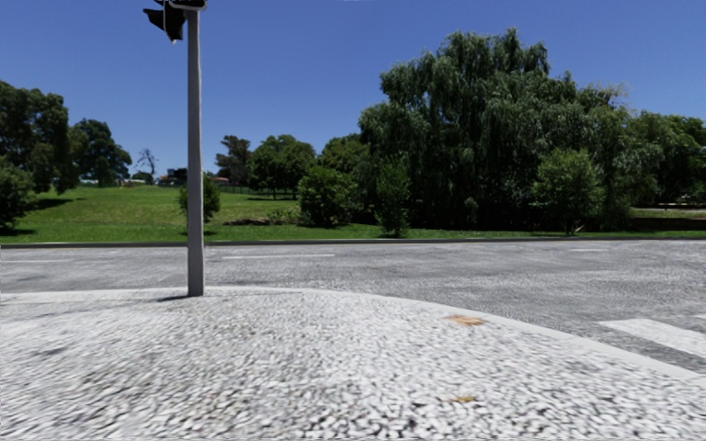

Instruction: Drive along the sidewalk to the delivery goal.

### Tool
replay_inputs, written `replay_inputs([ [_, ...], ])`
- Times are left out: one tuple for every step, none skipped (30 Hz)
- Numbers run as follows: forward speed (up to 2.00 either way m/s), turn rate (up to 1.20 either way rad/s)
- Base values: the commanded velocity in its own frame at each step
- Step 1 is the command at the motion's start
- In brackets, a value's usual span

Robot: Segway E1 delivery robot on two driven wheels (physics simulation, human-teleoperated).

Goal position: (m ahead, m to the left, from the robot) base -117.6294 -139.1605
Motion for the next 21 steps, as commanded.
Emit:
replay_inputs([
  [1.3, -1.2],
  [1.3, -1.2],
  [1.29, -1.2],
  [1.29, -1.2],
  [1.29, -1.2],
  [1.29, -1.2],
  [1.29, -1.2],
  [1.29, -1.2],
  [1.29, -1.2],
  [1.29, -1.2],
  [1.29, -1.2],
  [1.29, -1.19],
  [1.29, -1.19],
  [1.29, -1.04],
  [1.29, -0.86],
  [1.29, -0.78],
  [1.29, -0.01],
  [1.29, 0.0],
  [1.29, 0.0],
  [1.29, 0.0],
  [1.29, 0.0],
])
